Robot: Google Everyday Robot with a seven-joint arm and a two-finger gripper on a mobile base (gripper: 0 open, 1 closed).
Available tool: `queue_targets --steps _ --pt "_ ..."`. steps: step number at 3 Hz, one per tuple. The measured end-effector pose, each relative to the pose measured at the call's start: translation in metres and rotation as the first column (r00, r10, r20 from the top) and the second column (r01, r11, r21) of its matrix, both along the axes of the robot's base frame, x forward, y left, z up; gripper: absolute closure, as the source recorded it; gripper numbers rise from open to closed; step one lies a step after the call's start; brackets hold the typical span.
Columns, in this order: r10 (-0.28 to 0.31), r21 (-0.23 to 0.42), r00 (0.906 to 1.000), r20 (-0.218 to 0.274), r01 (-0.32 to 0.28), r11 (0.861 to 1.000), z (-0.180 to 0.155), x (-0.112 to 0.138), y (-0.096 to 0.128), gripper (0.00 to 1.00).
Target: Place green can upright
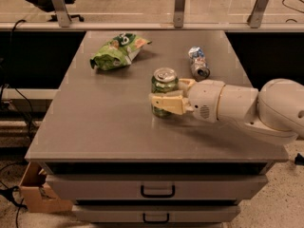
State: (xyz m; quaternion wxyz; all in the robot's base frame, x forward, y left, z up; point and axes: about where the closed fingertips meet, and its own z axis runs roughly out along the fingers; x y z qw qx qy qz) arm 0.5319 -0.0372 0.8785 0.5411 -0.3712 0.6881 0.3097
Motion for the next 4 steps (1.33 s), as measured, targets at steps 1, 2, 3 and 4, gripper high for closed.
queue_targets --steps 1,2,3,4 --pt "0.004 -0.001 1.0 0.001 -0.004 1.0 0.0007 -0.0005 0.0023 0.59" --pt "0.008 -0.002 1.0 0.002 -0.008 1.0 0.0014 -0.001 0.0046 0.36" --pt "0.012 -0.003 0.9999 0.004 -0.012 1.0 0.0021 -0.0015 0.0069 0.12" --pt "0.015 -0.004 0.9999 0.005 -0.015 1.0 0.0028 -0.002 0.009 0.0"
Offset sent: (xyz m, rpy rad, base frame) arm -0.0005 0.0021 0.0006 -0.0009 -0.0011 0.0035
